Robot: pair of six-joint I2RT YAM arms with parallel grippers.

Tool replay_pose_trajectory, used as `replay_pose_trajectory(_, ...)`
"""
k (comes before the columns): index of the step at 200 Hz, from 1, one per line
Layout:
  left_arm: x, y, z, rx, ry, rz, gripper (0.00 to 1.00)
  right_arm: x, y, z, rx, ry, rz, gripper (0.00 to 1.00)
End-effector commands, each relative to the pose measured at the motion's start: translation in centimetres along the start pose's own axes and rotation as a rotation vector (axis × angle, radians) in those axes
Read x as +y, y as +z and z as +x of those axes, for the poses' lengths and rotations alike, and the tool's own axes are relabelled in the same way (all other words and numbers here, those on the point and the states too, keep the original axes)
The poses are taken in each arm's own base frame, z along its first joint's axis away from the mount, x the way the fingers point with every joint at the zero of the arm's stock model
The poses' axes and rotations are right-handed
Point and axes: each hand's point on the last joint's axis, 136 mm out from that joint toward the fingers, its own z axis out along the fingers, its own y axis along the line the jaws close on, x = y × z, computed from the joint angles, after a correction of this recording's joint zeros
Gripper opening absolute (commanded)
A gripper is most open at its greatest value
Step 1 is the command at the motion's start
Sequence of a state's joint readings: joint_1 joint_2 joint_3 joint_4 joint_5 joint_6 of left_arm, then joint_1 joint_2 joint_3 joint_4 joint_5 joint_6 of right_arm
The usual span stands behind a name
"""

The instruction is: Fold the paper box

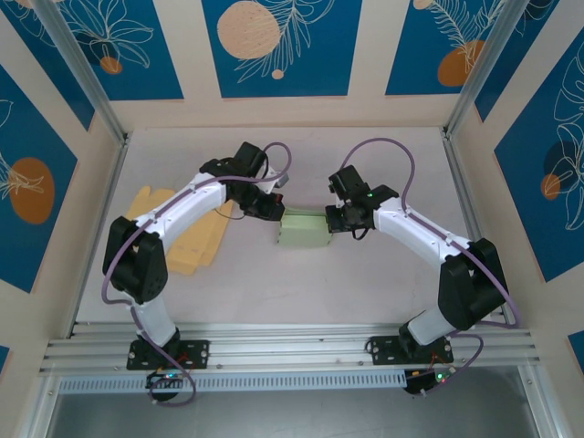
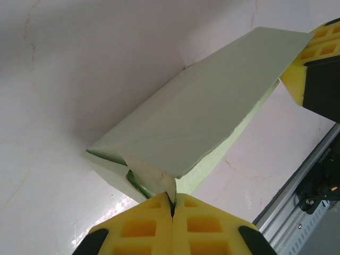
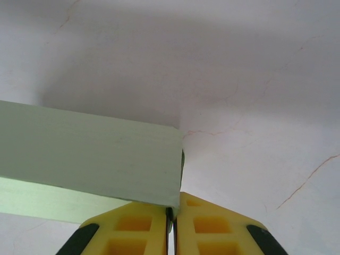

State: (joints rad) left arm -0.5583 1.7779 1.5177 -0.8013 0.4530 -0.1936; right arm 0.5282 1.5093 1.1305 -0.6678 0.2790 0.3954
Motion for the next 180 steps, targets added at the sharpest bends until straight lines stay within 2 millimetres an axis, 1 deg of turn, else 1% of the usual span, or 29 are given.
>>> replay_pose_trajectory(1,-1.5,0.0,-1.1,-0.022,0.001,0.083,0.02,1.1,0.2,-0.1,0.007,-0.027,-0.032,0.12)
replay_pose_trajectory(24,-1.3,0.2,-0.7,-0.015,0.0,0.079,0.01,1.1,0.3,0.0,0.009,-0.025,-0.031,0.12)
replay_pose_trajectory(63,0.1,1.1,0.9,0.015,-0.007,0.035,0.02,1.2,0.5,0.1,0.013,-0.024,-0.037,0.12)
replay_pose_trajectory(98,1.2,1.6,2.2,0.031,-0.01,-0.002,0.07,1.6,0.5,0.1,0.004,-0.034,-0.041,0.12)
replay_pose_trajectory(129,1.5,1.9,2.8,0.027,-0.016,-0.001,0.15,1.7,0.9,0.5,0.0,-0.04,-0.036,0.1)
replay_pose_trajectory(149,1.3,1.9,2.8,0.017,-0.016,0.008,0.16,1.5,1.2,0.8,0.003,-0.035,-0.029,0.09)
replay_pose_trajectory(164,1.1,1.5,2.7,0.007,-0.01,0.012,0.22,1.4,1.3,0.9,0.005,-0.032,-0.027,0.08)
replay_pose_trajectory(180,0.8,1.0,2.4,-0.008,0.0,0.01,0.31,1.3,1.5,1.0,0.007,-0.03,-0.022,0.08)
